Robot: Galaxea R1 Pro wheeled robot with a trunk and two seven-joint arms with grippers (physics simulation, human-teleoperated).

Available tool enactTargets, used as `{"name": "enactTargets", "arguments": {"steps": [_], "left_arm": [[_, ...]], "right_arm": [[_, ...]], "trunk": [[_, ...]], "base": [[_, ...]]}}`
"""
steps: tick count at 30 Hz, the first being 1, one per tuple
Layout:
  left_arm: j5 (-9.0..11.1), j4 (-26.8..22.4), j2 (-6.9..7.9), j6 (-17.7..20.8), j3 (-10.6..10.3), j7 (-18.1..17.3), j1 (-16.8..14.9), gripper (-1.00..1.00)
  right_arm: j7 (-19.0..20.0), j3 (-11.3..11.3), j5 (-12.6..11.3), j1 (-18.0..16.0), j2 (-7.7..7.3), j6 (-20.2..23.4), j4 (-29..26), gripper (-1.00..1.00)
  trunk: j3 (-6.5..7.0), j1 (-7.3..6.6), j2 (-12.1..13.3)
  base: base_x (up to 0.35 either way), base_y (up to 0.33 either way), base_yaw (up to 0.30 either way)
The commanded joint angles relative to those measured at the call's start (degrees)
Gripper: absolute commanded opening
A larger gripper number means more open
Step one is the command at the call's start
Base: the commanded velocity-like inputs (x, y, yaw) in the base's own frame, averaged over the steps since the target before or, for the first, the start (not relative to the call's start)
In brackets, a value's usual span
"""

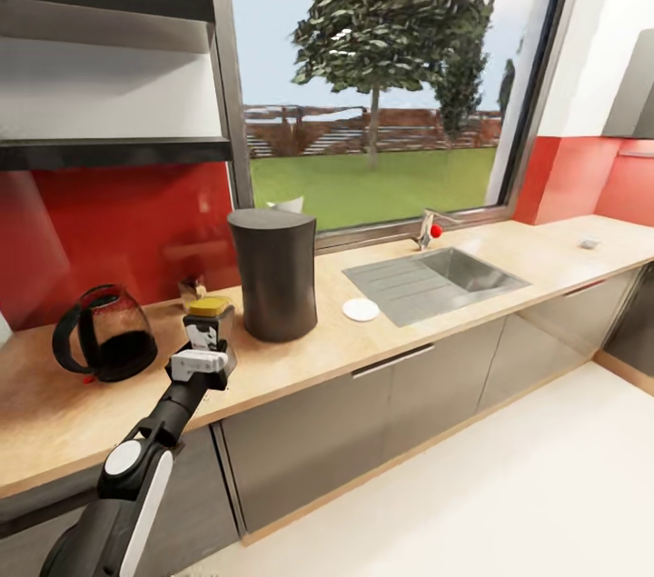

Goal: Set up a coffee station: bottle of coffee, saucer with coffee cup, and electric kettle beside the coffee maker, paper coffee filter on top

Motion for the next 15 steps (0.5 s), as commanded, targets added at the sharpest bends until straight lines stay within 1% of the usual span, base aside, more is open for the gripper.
{"name": "enactTargets", "arguments": {"steps": [1, 5, 7, 8, 10, 11, 13, 15], "left_arm": [[0.05, -0.03, -0.02, 0.30, 0.53, -0.40, -0.04, -1.00], [-0.17, 0.71, 0.01, 0.22, 1.80, -0.01, 0.24, -1.00], [-0.17, 3.59, -0.23, -1.02, 2.11, 2.87, 0.26, -1.00], [-0.11, 5.98, -0.34, -2.76, 1.90, 6.64, 0.11, -1.00], [-0.07, 8.41, -0.45, -4.64, 1.58, 9.71, -0.01, -1.00], [-0.06, 9.60, -0.50, -5.37, 1.48, 10.58, -0.08, -1.00], [-0.01, 11.68, -0.53, -6.55, 1.25, 11.51, -0.14, -1.00], [0.07, 12.84, -0.53, -8.87, 0.65, 11.59, -0.07, -1.00]], "right_arm": [[-0.11, -0.42, 0.57, -0.04, 0.01, -0.12, 0.01, 1.00], [-0.10, -0.42, 0.57, -0.04, 0.01, -0.12, 0.02, 1.00], [-0.11, -0.42, 0.58, -0.04, 0.01, -0.12, 0.02, 1.00], [-0.14, -0.42, 0.62, -0.04, 0.01, -0.12, 0.02, 1.00], [-0.16, -0.41, 0.67, -0.04, -0.01, -0.12, 0.03, 1.00], [-0.16, -0.41, 0.71, -0.04, -0.04, -0.12, 0.03, 1.00], [-0.17, -0.42, 0.76, -0.04, -0.07, -0.12, 0.03, 1.00], [-0.17, -0.43, 0.80, -0.04, -0.08, -0.12, 0.03, 1.00]], "trunk": [[-0.13, 0.03, -0.13], [-0.13, 0.03, -0.13], [-0.13, 0.03, -0.13], [-0.13, 0.03, -0.13], [-0.13, 0.03, -0.13], [-0.13, 0.03, -0.13], [-0.13, 0.03, -0.13], [-0.13, 0.03, -0.13]], "base": [[0.000, 0.000, 0.278], [0.000, 0.000, 0.278], [0.000, 0.000, 0.270], [0.000, 0.000, 0.163], [0.000, 0.000, 0.086], [0.000, 0.000, 0.043], [0.000, 0.000, 0.021], [0.000, 0.000, 0.005]]}}
